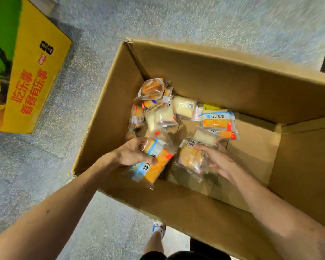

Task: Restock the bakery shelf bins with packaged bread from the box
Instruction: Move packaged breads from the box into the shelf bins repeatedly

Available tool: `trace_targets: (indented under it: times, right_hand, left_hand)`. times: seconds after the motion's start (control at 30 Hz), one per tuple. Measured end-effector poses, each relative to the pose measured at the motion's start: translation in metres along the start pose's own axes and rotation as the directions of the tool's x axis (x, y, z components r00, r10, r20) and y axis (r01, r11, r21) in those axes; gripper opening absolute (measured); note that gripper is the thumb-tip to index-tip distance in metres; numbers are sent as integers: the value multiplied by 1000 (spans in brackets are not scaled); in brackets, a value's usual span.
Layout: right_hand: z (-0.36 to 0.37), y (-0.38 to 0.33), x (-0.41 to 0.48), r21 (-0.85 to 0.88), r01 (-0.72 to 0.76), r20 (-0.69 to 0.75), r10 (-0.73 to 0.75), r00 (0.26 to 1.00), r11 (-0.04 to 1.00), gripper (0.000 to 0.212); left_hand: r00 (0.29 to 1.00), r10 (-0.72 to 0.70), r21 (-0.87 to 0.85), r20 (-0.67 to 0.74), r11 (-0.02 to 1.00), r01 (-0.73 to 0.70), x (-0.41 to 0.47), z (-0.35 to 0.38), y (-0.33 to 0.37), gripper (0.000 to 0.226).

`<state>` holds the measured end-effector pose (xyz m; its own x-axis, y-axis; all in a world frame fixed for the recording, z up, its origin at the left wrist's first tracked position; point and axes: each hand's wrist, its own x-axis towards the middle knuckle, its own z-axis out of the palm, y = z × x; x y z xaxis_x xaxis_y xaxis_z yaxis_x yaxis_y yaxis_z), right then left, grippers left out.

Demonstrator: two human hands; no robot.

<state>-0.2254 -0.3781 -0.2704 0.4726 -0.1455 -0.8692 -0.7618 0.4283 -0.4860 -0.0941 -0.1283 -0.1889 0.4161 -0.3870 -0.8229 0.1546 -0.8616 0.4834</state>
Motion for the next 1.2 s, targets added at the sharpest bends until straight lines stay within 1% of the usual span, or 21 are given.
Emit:
trace_targets:
  times: [0.03,0.07,0.1,0.13,0.17,0.23,0.27,0.3,0.37,0.4,0.47,0.53,0.57,0.7,0.77,0.83,0.93,1.03,1.1,1.13,1.2]
  right_hand:
    - [-1,-2,-13,15,19,-4,-19,1000,1000,69]
    - [-1,-4,-25,29,52,-6,-52,999,998,76]
    - [1,-6,-41,36,81,-21,-80,997,996,82]
    - [5,-8,-57,46,108,-37,-106,994,993,82]
    - [9,-9,-74,62,132,-49,-129,990,989,77]
    - [21,-12,-113,98,199,-67,-193,979,975,51]
    - [27,-11,-131,120,238,-70,-231,970,964,39]
    - [32,-11,-149,156,285,-86,-274,958,946,35]
    - [42,-7,-189,249,362,-179,-325,929,898,39]
    - [46,-5,-211,290,401,-235,-342,910,869,37]
    - [50,3,-253,353,468,-323,-363,874,810,34]
    - [49,15,-293,400,535,-376,-400,836,744,45]
    - [48,21,-311,429,564,-405,-408,818,706,50]
    - [36,43,-385,557,633,-515,-374,771,537,63]
    - [27,55,-424,571,665,-540,-390,746,482,60]
    - [16,71,-464,555,717,-582,-419,696,422,55]
    - [-2,105,-524,499,798,-689,-403,602,338,58]
    - [-21,148,-579,396,866,-797,-355,489,305,54]
    - [-30,179,-616,331,897,-853,-314,417,293,44]
    - [-34,192,-631,311,910,-864,-317,392,275,39]
    - [-44,228,-666,258,937,-895,-306,324,236,35]
  left_hand:
    - [1000,21,-135,21,991,-18,-10,-2,6,34]
    - [999,37,-232,38,972,-27,-20,-5,12,35]
    - [997,57,-304,58,952,-37,-30,-6,18,35]
    - [994,77,-361,75,932,-45,-39,-7,25,34]
    - [992,99,-409,84,911,-56,-49,-6,32,34]
    - [983,153,-496,98,864,-85,-68,-4,44,50]
    - [976,184,-549,116,831,-91,-79,-3,50,54]
    - [966,222,-586,131,804,-105,-91,-2,57,46]
    - [938,299,-619,175,775,-131,-119,3,70,25]
    - [924,333,-626,189,765,-148,-134,7,78,22]
    - [888,406,-607,215,768,-204,-158,14,94,27]
    - [849,469,-557,242,784,-274,-184,26,111,39]
    - [834,488,-540,256,788,-296,-194,33,120,42]
    - [747,572,-458,339,794,-400,-247,80,160,38]
    - [687,614,-418,390,782,-462,-275,107,181,34]
    - [621,640,-374,452,769,-519,-302,137,199,26]
    - [523,658,-318,541,736,-597,-343,193,220,21]
    - [430,661,-286,616,695,-659,-389,255,232,16]
    - [347,638,-253,687,658,-709,-423,296,234,14]
    - [315,630,-241,709,637,-732,-437,313,233,12]
    - [248,609,-221,753,589,-777,-470,357,228,11]
